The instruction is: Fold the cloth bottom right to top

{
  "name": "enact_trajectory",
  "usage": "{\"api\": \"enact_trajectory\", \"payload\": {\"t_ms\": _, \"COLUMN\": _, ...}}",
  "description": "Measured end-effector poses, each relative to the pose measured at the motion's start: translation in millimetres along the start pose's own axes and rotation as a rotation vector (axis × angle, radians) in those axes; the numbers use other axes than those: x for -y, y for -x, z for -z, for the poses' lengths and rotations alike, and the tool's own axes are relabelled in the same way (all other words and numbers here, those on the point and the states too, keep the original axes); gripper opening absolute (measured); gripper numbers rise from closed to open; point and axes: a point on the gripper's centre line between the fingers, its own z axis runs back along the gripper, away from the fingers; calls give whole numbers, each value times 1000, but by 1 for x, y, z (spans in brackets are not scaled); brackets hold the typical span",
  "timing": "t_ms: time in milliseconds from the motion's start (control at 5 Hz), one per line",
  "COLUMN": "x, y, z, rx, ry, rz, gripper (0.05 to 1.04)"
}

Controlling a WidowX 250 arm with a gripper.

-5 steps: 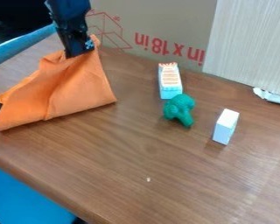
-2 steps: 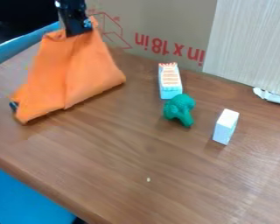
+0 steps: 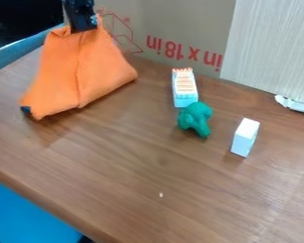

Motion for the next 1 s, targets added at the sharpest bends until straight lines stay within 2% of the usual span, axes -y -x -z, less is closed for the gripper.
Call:
{"api": "enact_trajectory", "payload": {"t_ms": 400, "x": -29, "y": -6, "z": 16, "rx": -46, "ry": -18, "rz": -44, "gripper": 93}}
{"api": "enact_trajectory", "payload": {"t_ms": 600, "x": -41, "y": -5, "z": 19, "rx": -57, "ry": -48, "rz": -83, "gripper": 255}}
{"api": "enact_trajectory", "payload": {"t_ms": 800, "x": -56, "y": 4, "z": 18, "rx": -63, "ry": -87, "rz": -117, "gripper": 525}}
{"api": "enact_trajectory", "payload": {"t_ms": 1000, "x": -60, "y": 5, "z": 17, "rx": -58, "ry": -106, "rz": -122, "gripper": 824}}
